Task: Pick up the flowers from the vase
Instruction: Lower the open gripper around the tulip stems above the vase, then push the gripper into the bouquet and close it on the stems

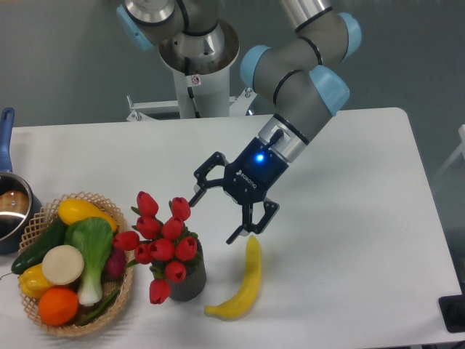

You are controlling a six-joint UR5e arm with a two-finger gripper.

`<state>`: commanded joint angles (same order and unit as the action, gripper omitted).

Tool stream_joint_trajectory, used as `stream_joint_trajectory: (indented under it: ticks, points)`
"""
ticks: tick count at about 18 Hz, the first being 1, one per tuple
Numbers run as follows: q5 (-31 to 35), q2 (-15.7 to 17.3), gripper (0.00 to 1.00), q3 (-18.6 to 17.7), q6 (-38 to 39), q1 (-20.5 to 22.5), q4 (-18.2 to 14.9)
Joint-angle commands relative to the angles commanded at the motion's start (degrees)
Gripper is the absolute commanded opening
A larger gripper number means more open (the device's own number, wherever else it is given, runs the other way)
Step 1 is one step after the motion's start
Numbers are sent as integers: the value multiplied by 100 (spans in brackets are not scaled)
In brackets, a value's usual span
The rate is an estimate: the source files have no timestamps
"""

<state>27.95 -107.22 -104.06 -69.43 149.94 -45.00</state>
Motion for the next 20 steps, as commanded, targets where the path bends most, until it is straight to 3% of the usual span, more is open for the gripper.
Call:
stream_joint_trajectory:
  ticks: [3,20]
  points:
    - [183,-123,100,-18,-288,-114,158]
    - [193,-369,100,79,-360,-439,220]
